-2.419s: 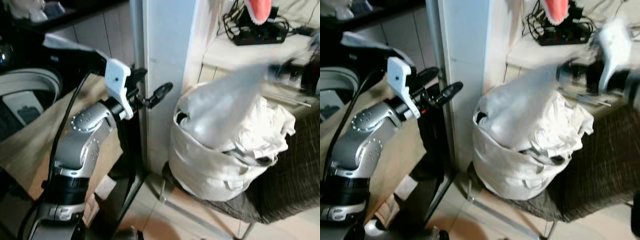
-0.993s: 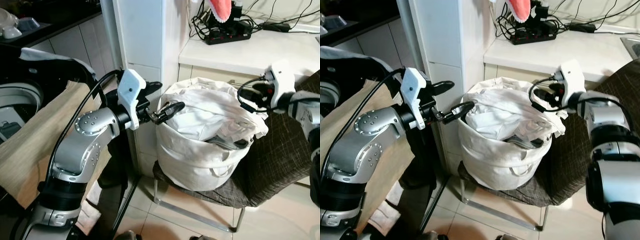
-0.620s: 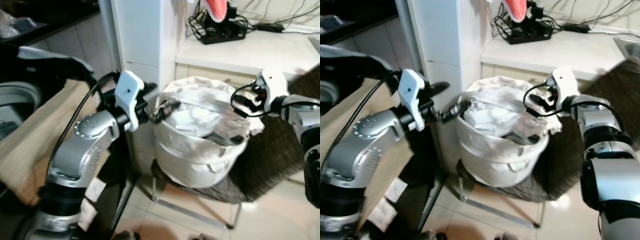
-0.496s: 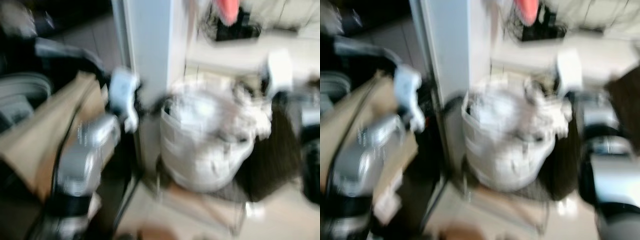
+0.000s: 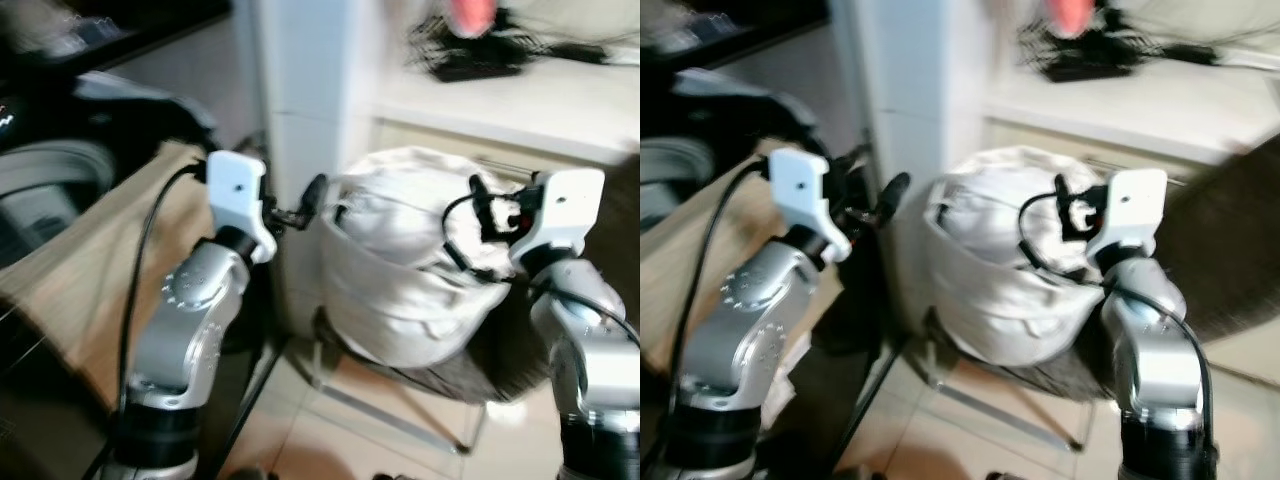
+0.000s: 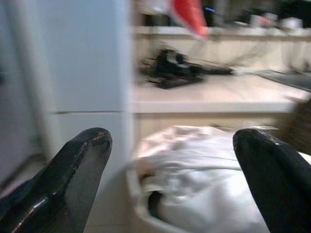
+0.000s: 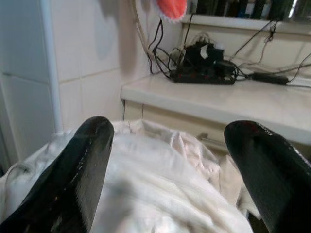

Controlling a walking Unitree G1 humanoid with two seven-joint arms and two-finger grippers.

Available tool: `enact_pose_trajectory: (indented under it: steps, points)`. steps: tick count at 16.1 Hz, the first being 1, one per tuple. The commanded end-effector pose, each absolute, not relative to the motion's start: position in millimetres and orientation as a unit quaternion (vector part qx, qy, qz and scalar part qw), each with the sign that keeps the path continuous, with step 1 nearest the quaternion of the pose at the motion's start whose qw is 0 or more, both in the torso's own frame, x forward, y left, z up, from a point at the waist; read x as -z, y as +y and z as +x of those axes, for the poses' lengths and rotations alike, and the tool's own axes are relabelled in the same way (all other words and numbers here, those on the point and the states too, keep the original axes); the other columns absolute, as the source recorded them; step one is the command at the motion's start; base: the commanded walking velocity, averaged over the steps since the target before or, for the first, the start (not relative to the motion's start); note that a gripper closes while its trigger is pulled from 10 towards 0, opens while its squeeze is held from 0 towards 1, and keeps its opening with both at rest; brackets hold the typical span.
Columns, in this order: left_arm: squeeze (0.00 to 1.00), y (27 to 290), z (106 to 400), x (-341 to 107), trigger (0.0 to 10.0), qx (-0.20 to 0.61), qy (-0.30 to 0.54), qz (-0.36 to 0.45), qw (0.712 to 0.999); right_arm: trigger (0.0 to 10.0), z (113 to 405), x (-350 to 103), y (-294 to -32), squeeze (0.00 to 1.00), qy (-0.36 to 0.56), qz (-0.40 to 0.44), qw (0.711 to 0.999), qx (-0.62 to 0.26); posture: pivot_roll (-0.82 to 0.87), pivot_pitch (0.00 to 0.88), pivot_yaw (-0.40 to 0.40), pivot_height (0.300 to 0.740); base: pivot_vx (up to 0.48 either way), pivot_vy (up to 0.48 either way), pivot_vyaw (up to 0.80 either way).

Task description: Clothes washing

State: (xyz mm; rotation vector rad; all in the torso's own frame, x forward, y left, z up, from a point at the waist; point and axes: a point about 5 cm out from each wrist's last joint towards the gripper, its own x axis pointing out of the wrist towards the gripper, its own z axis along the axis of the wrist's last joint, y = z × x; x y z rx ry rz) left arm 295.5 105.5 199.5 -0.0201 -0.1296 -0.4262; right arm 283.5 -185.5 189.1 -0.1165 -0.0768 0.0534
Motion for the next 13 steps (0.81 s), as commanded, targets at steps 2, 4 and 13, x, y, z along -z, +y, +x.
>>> enact_pose_trajectory:
  steps: [2, 4, 13]
  points:
    - [0.00, 97.2, 297.3, -200.6, 10.0, 0.226, -0.068, 0.001, 0.972, 10.0, 277.5, -191.7, -176.6, 0.00, -0.024, -0.056, 0.997, -0.038, -0.06, 0.000, 0.036, 0.740, 0.368, 0.000, 0.00]
    - [0.00, 96.4, 299.0, -199.2, 10.0, 0.223, -0.068, -0.005, 0.972, 10.0, 274.9, -193.2, -176.3, 0.00, -0.019, -0.057, 0.997, -0.042, -0.07, 0.000, 0.038, 0.740, 0.422, 0.000, 0.00]
    - [0.00, 101.5, 297.8, -194.9, 10.0, 0.200, -0.065, -0.009, 0.978, 10.0, 276.3, -199.3, -175.2, 0.00, 0.008, -0.101, 0.991, -0.092, -0.05, 0.000, -0.005, 0.740, 0.433, 0.000, 0.00]
